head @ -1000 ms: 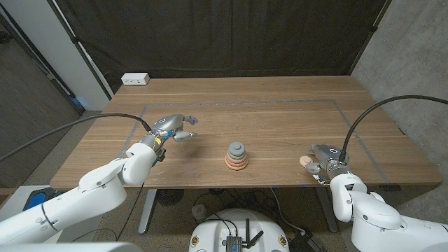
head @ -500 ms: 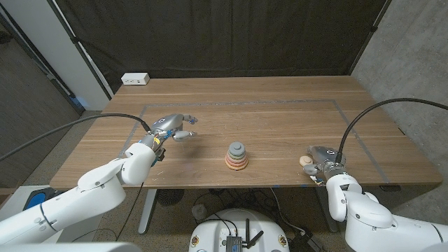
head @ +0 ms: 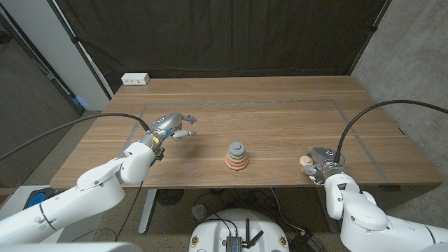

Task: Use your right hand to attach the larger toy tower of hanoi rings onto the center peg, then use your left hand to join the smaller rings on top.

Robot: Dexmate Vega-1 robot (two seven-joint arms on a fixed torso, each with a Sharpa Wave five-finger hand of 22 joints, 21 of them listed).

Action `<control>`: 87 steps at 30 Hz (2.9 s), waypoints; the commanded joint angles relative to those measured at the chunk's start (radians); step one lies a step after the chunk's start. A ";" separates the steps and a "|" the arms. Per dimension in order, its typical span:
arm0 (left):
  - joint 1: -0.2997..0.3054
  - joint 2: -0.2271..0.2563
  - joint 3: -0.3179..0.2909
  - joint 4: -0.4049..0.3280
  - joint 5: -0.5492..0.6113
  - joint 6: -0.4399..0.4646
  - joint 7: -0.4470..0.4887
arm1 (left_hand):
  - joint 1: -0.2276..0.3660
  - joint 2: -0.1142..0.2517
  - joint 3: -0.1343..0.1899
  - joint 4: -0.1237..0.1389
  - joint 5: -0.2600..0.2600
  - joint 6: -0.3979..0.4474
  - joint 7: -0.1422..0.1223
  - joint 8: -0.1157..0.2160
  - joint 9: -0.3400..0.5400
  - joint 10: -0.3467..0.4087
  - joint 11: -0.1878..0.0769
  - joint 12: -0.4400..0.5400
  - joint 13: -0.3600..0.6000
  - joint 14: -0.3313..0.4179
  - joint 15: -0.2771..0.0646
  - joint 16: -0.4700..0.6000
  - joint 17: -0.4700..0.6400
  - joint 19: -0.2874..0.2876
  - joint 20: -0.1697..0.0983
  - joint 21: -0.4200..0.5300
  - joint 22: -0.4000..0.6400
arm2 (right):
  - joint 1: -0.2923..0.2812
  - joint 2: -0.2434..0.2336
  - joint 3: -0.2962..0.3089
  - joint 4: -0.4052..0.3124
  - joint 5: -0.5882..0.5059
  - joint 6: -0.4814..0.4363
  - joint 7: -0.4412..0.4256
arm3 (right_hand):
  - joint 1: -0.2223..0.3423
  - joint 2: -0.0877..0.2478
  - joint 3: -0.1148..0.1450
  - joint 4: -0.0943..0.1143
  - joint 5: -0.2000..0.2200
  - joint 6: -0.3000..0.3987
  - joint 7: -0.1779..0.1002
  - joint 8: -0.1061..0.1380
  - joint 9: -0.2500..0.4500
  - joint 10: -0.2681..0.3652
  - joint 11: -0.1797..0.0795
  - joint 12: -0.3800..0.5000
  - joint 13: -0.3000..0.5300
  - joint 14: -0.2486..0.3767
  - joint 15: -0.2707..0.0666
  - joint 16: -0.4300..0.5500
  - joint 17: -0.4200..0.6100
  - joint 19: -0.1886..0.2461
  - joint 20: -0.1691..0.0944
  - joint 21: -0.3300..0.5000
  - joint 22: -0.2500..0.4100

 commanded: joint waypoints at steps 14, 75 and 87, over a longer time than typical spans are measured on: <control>0.001 -0.007 -0.005 0.022 -0.011 -0.011 -0.003 | -0.003 0.008 0.017 -0.001 0.007 0.012 -0.003 -0.006 0.007 0.015 -0.001 0.001 0.003 0.004 -0.100 -0.003 0.005 0.005 -0.141 -0.003 0.000 | 0.049 -0.004 -0.044 0.015 -0.117 -0.001 0.178 | 0.006 0.011 -0.008 -0.002 -0.001 0.023 0.000 0.012 -0.003 0.027 0.000 0.017 0.006 0.011 -0.068 -0.008 0.005 0.002 -0.079 0.007 0.000; -0.039 -0.007 0.000 0.055 -0.028 -0.047 -0.020 | -0.008 0.012 0.037 -0.004 0.010 0.027 -0.003 -0.007 0.011 0.026 -0.001 0.000 0.015 0.005 -0.100 -0.006 0.008 0.005 -0.139 -0.001 0.001 | 0.098 -0.037 -0.035 -0.047 -0.196 -0.001 0.275 | 0.018 0.071 0.001 0.000 0.038 0.245 -0.037 0.104 -0.009 0.281 -0.055 0.059 0.048 0.154 -0.068 0.102 0.045 0.099 -0.081 0.034 0.027; -0.040 -0.006 0.000 0.049 -0.029 -0.033 -0.023 | -0.009 0.012 0.040 -0.004 0.011 0.026 -0.003 -0.008 0.012 0.029 -0.001 0.000 0.017 0.005 -0.100 -0.007 0.008 0.003 -0.139 -0.001 0.001 | 0.106 -0.048 -0.041 -0.070 -0.273 -0.001 0.341 | 0.020 0.074 0.004 -0.002 0.044 0.252 -0.036 0.106 -0.010 0.289 -0.053 0.057 0.052 0.161 -0.068 0.112 0.045 0.107 -0.081 0.033 0.027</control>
